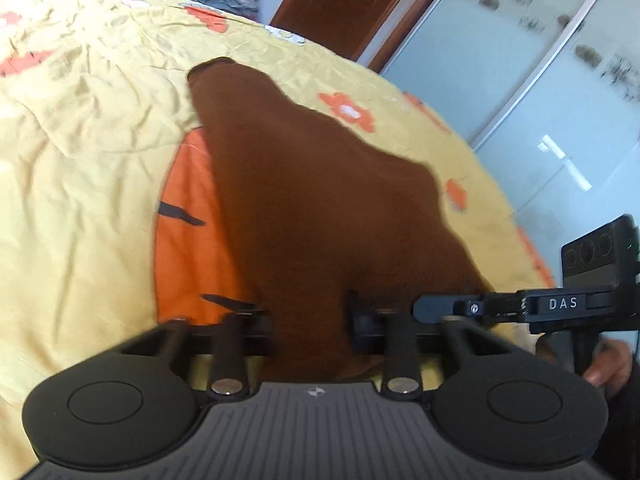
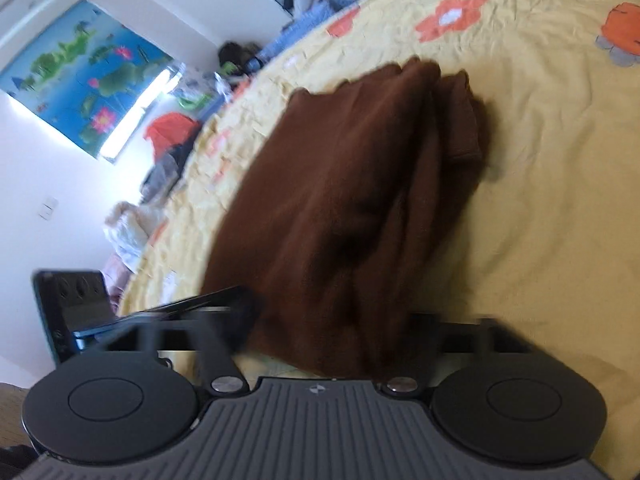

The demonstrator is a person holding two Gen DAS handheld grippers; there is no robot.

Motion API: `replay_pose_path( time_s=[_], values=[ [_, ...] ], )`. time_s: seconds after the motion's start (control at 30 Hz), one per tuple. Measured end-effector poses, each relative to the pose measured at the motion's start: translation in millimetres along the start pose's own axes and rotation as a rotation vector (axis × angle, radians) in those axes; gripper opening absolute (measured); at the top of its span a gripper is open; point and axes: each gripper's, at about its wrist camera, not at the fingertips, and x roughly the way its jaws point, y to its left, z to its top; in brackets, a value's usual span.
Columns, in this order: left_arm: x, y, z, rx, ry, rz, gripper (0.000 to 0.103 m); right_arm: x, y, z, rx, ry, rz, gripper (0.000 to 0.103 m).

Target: Fold small clothes

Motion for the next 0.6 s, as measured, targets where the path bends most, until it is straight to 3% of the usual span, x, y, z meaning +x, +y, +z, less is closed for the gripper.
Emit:
replay_pose_path(
  time_s=[0.07,0.13,0.23,0.27,0.33,0.4,0.5,0.57,0.6],
  values=[
    [-14.3,-2.0,3.5,0.008,-0.025,0.009,0.017,0.1,6.5,-4.9,-0.026,0.000,0.003,0.033],
    [-31.8,-9.1,3.3,0.083,-0.073,0.051,0.017,-1.6,14.3,-12.6,-0.061,0.014,0.019,0.033],
    [-23.2,-8.3,-5.5,0.164,-0.025,0.158,0.020,0.2,7.9,-20.9,-0.042,0.019,0.054,0.030],
    [-20.4,-6.3,-10.2,0.160,-0.009,0.161,0.024,-1.1,5.0,-19.5,-0.023,0.017,0.058,0.028],
    [-30.8,-9.0,-15.7,0.164,-0.043,0.170,0.034,-9.6,2.5,-13.7,0.010,0.000,0.055,0.041],
    [-45.8,-14.9,-19.6,0.172,-0.098,0.225,0.072,-26.3,7.3,-6.6,-0.014,-0.062,0.014,0.059],
    [-72.1,-28.5,-25.7,0.233,-0.258,0.295,0.077,-52.7,25.0,7.9,-0.088,-0.204,-0.076,0.065],
    [-76.5,-41.1,-24.2,0.283,-0.296,0.271,0.077,-57.3,42.3,20.6,-0.145,-0.274,-0.121,0.066],
    [-73.6,-48.0,-23.0,0.311,-0.288,0.237,0.077,-54.1,48.8,27.9,-0.164,-0.281,-0.103,0.070]
  ],
)
